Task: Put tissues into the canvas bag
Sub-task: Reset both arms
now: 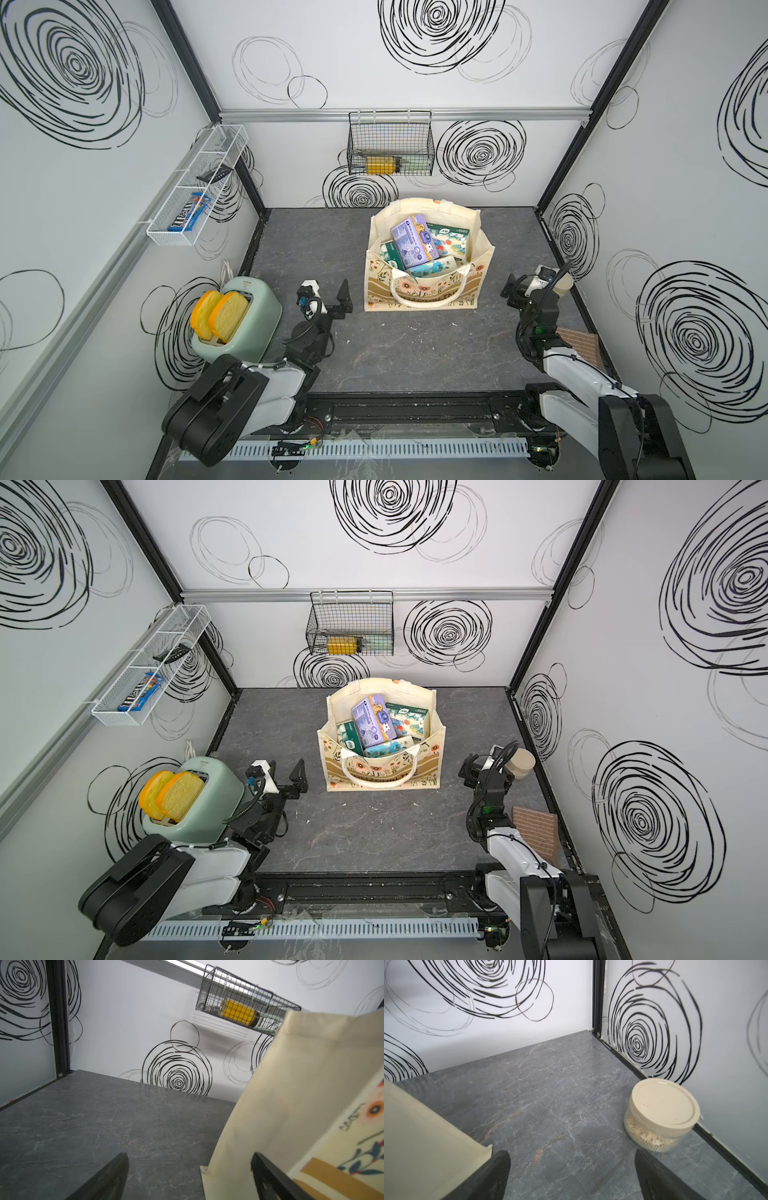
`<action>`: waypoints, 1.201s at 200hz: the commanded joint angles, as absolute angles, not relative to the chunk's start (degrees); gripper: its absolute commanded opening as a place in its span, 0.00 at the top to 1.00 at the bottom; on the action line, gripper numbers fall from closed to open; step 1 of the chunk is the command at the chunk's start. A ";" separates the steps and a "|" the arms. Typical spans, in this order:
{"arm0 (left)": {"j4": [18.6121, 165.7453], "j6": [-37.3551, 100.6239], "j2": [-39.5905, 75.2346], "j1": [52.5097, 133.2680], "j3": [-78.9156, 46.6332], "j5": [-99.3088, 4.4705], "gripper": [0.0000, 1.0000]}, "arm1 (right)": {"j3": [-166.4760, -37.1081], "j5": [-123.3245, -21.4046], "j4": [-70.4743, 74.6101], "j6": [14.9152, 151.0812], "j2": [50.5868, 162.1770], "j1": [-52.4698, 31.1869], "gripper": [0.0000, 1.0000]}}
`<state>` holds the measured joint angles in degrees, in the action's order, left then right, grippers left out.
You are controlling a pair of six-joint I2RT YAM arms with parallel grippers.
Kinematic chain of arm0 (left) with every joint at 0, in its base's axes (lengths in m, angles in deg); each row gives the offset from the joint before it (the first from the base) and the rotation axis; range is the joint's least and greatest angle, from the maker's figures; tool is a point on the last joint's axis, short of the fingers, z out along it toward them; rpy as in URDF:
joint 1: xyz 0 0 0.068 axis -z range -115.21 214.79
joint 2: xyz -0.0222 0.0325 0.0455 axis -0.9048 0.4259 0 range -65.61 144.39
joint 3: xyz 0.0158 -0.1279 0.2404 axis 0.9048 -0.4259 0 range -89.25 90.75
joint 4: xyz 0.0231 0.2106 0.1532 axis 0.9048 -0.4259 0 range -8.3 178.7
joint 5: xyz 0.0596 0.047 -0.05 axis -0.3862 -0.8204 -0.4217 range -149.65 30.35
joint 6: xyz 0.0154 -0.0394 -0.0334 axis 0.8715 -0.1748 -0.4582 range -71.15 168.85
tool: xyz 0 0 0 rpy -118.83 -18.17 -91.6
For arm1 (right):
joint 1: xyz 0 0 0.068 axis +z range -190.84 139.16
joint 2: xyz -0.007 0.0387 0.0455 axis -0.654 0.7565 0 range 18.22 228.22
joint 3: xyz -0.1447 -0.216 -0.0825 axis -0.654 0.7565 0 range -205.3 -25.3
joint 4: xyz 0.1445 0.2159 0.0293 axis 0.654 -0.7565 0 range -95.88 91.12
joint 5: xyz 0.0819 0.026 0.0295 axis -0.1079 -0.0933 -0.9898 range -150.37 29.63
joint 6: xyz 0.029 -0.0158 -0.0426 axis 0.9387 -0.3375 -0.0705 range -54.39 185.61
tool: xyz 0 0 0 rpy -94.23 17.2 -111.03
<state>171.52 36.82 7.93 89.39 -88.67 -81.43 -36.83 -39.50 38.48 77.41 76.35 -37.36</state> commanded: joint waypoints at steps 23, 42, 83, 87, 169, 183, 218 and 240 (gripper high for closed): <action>192.83 44.60 9.73 88.70 -91.11 -85.05 0.04 | -33.63 -36.27 46.05 78.07 72.47 -39.99 0.03; 192.67 47.86 6.50 88.70 -92.50 -85.74 0.04 | -31.15 -37.48 49.70 78.25 70.80 -40.67 0.03; 192.68 51.85 3.20 89.13 -94.74 -89.63 0.04 | -31.17 -36.50 51.18 77.20 73.15 -39.45 0.03; 192.72 52.50 2.92 89.16 -94.78 -89.85 0.04 | -30.99 -36.08 51.76 76.85 73.50 -39.04 0.03; 192.78 58.34 9.16 87.01 -96.54 -94.83 0.04 | -30.27 -37.71 66.33 69.60 85.71 -34.39 0.03; 192.68 57.09 10.08 85.26 -95.77 -92.51 0.04 | -28.34 -42.72 73.82 66.84 88.43 -33.89 0.03; 192.81 57.53 13.79 83.62 -93.63 -91.18 0.04 | -26.27 -41.93 83.55 66.47 94.99 -33.60 0.02; 192.76 55.62 16.07 81.11 -92.61 -89.48 0.04 | -27.91 -41.86 80.40 66.45 95.13 -33.32 0.02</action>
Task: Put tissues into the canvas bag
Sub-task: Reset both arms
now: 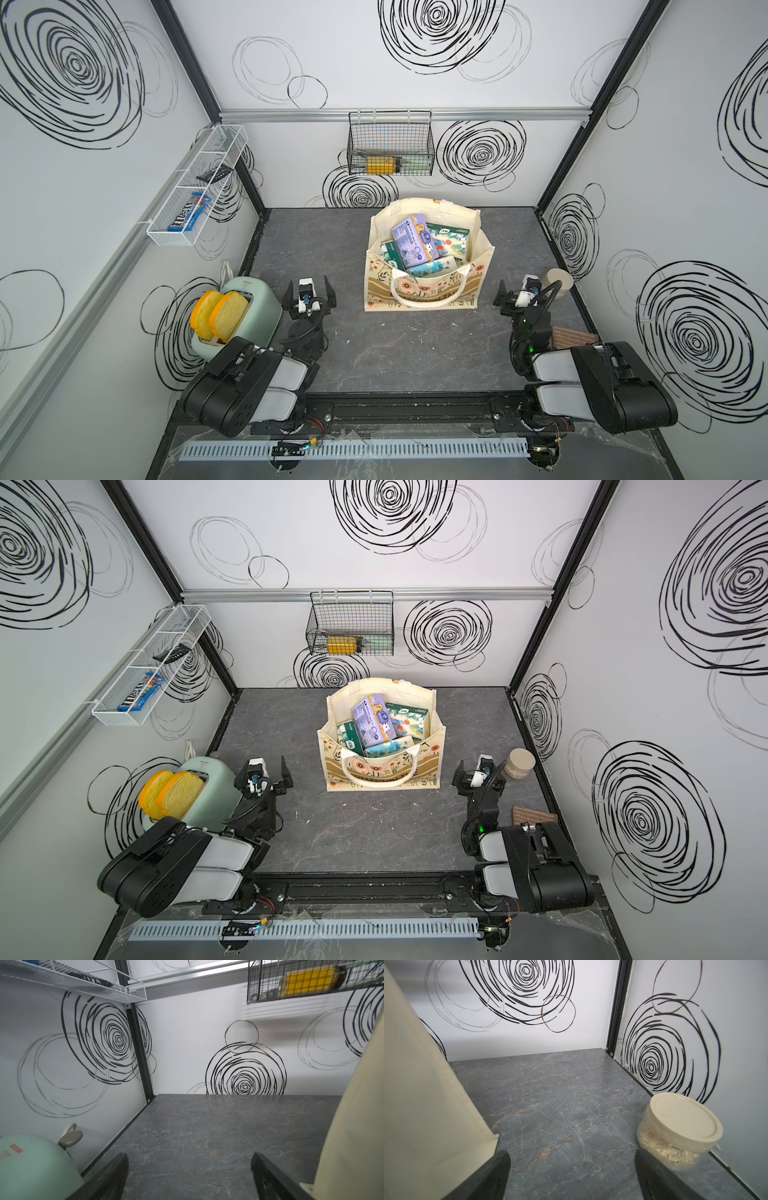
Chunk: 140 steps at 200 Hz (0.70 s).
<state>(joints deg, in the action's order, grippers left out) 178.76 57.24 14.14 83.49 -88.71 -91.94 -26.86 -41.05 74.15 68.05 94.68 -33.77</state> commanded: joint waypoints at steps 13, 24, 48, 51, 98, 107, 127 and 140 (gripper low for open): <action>192.81 53.75 16.79 79.64 -92.42 -89.08 0.04 | -28.04 -42.05 80.31 66.22 95.30 -33.29 0.02; 192.80 52.27 17.70 78.24 -92.12 -88.58 0.04 | -28.23 -42.53 80.19 65.97 95.61 -33.19 0.03; 192.80 51.24 17.99 77.04 -91.97 -87.66 0.04 | -28.78 -44.36 79.78 65.55 96.35 -33.42 0.03; 192.84 51.13 18.01 76.88 -91.97 -87.56 0.04 | -28.81 -44.59 79.78 65.56 96.42 -33.50 0.03; 187.74 51.96 20.86 75.14 -88.12 -79.98 0.04 | -33.62 -44.95 73.60 67.17 100.16 -34.55 0.03; 184.63 51.21 22.33 73.98 -85.46 -78.90 0.04 | -34.94 -46.70 72.80 67.11 101.35 -35.55 0.03; 165.02 47.68 19.10 70.01 -78.08 -72.64 0.04 | -40.17 -51.76 64.35 68.72 102.87 -38.48 0.03; 169.62 46.34 19.82 67.40 -79.71 -68.80 0.04 | -41.06 -55.61 62.48 69.44 103.13 -40.43 0.03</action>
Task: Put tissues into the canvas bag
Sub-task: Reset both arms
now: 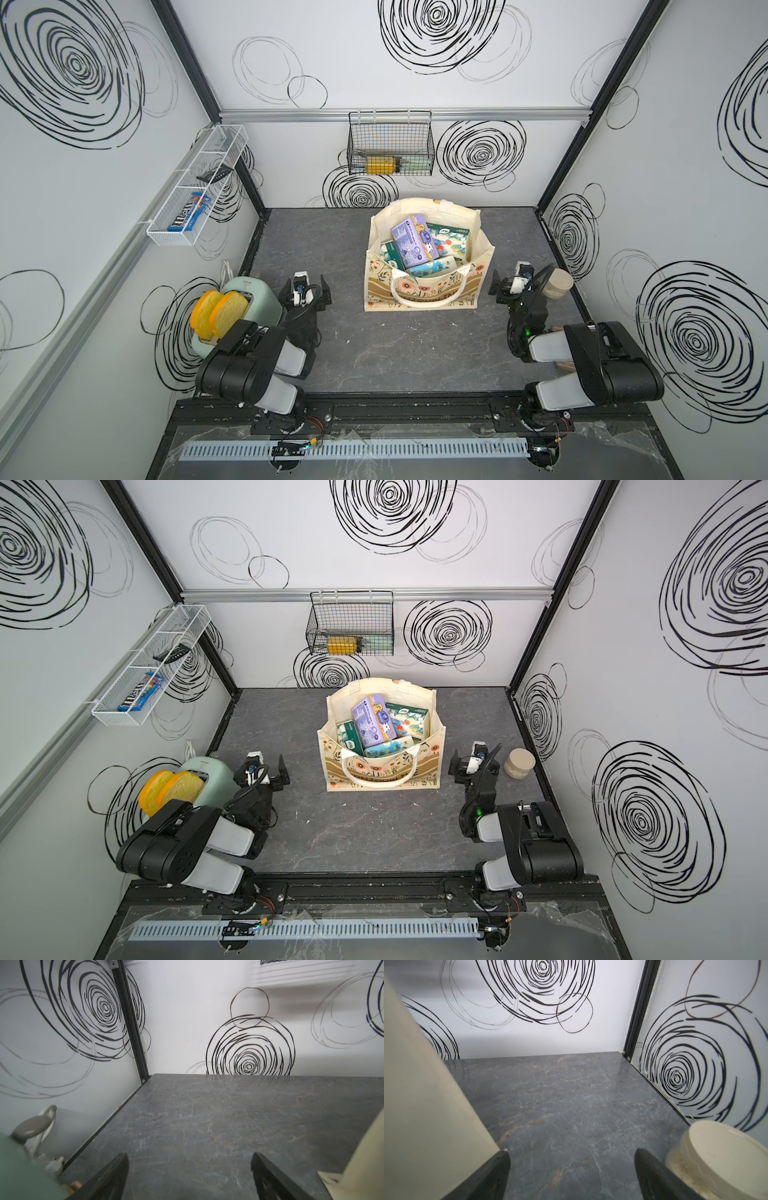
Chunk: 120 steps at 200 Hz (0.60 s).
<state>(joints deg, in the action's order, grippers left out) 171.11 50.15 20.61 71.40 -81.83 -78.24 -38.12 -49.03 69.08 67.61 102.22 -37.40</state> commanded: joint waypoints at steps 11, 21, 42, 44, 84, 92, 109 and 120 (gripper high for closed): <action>170.07 46.41 20.16 67.43 -79.80 -68.87 0.04 | -41.30 -55.19 62.38 69.39 103.47 -40.23 0.03; 169.17 46.39 19.91 67.37 -79.49 -68.81 0.04 | -41.42 -55.27 62.20 69.41 103.45 -40.32 0.03; 169.95 46.39 20.00 67.49 -79.73 -68.81 0.04 | -41.24 -55.27 62.45 69.39 103.31 -40.32 0.03; 170.23 46.50 20.07 67.46 -79.75 -68.86 0.04 | -41.22 -55.31 62.40 69.39 103.23 -40.27 0.03; 174.02 52.43 19.71 70.80 -82.08 -64.33 0.04 | -35.38 -50.00 70.58 66.65 100.90 -36.21 0.02; 177.62 52.86 20.30 70.77 -83.65 -62.76 0.04 | -32.97 -49.94 74.48 65.54 100.22 -35.34 0.03; 167.64 50.48 20.04 69.07 -78.79 -63.04 0.04 | -36.30 -49.36 71.11 66.07 101.65 -35.63 0.02; 163.09 48.02 19.08 65.33 -77.11 -57.23 0.04 | -42.46 -57.60 60.63 68.40 103.78 -40.35 0.03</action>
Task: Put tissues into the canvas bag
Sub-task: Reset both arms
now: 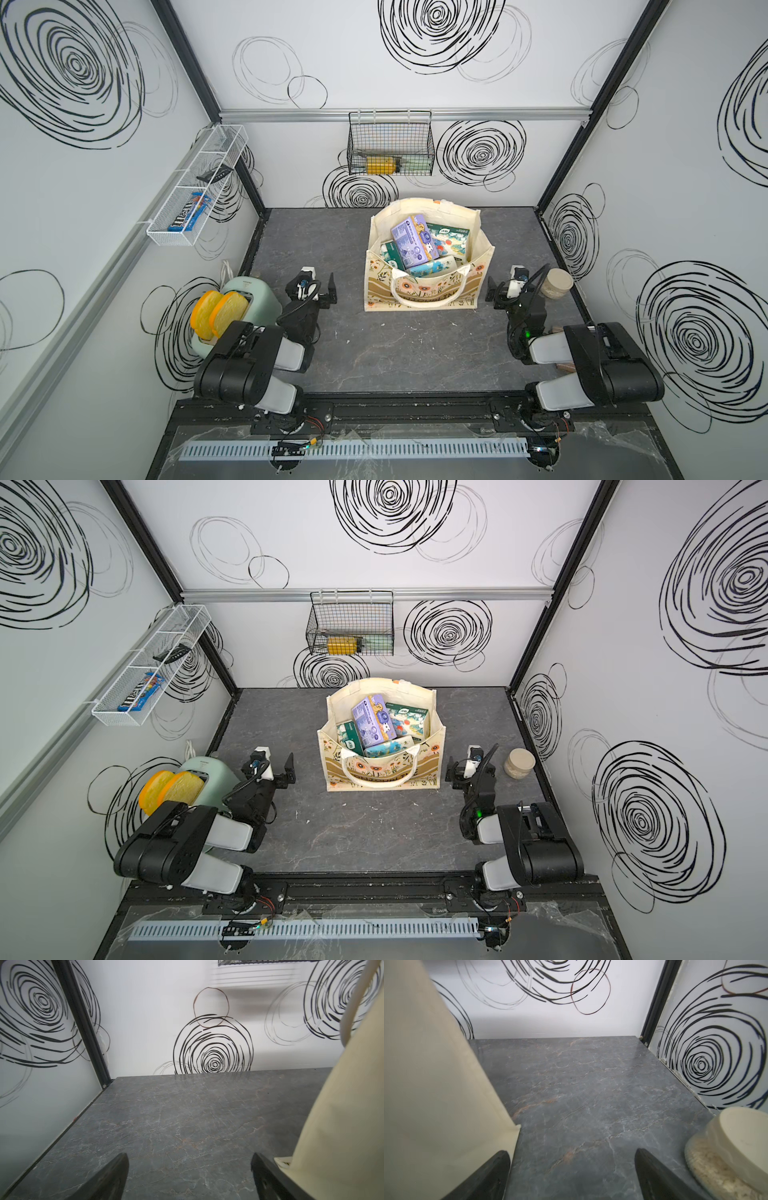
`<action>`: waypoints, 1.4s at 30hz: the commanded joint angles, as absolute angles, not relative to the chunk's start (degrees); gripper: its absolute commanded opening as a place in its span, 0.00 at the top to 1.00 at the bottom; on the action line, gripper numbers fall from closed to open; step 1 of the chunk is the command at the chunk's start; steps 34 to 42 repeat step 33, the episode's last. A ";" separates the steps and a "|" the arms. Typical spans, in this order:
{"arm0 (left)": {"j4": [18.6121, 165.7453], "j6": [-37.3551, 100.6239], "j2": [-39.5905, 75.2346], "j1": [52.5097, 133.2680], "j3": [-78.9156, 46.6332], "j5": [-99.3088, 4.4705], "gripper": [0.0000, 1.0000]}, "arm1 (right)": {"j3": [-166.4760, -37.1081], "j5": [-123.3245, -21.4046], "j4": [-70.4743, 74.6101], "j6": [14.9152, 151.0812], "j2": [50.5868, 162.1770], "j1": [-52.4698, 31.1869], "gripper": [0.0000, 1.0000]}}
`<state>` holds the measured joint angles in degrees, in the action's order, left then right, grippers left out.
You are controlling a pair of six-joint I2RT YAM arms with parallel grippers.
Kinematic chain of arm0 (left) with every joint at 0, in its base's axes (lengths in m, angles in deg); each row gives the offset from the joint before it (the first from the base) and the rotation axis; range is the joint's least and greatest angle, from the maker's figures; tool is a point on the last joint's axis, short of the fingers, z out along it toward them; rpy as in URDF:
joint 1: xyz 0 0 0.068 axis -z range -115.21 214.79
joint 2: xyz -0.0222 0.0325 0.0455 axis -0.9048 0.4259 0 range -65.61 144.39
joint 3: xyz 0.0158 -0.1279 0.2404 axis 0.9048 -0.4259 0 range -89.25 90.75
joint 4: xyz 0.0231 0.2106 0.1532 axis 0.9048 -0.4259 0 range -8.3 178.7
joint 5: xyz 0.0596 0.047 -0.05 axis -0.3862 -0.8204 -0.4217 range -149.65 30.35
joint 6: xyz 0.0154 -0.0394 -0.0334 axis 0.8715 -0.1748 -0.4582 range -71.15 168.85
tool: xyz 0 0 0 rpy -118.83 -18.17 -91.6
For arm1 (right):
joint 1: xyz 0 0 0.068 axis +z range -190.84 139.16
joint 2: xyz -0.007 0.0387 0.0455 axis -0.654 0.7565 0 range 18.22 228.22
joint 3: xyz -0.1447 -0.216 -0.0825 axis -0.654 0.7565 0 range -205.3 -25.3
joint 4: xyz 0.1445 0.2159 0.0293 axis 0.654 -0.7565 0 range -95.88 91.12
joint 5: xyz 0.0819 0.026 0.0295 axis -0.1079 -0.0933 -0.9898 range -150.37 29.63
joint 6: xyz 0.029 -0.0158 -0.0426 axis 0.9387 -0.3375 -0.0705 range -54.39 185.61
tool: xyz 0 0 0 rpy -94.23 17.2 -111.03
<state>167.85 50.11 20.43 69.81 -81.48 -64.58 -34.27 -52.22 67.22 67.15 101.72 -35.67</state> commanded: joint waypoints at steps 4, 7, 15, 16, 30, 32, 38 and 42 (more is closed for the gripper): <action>164.37 48.43 19.88 66.28 -77.21 -58.74 0.04 | -42.11 -61.36 61.91 68.11 103.90 -41.63 0.03; 165.12 48.43 20.09 66.28 -77.32 -58.73 0.04 | -42.04 -61.53 60.82 68.23 103.60 -41.72 0.03; 166.36 48.65 19.73 66.55 -78.15 -59.29 0.04 | -41.13 -61.17 61.15 68.12 102.86 -41.50 0.03; 166.39 48.59 19.67 66.55 -78.13 -59.35 0.04 | -40.96 -60.95 61.15 67.88 102.80 -41.26 0.03; 166.45 48.85 19.65 66.99 -78.13 -59.99 0.04 | -41.70 -62.46 61.04 67.64 103.14 -41.55 0.03; 166.39 48.81 19.65 66.99 -78.17 -59.98 0.04 | -41.41 -62.26 61.15 67.56 103.05 -41.36 0.02; 166.48 48.83 19.65 66.99 -78.17 -59.98 0.04 | -41.31 -62.14 61.10 67.54 102.95 -41.37 0.03; 166.48 48.83 19.65 66.99 -78.17 -59.98 0.04 | -41.31 -62.14 61.10 67.54 102.95 -41.37 0.03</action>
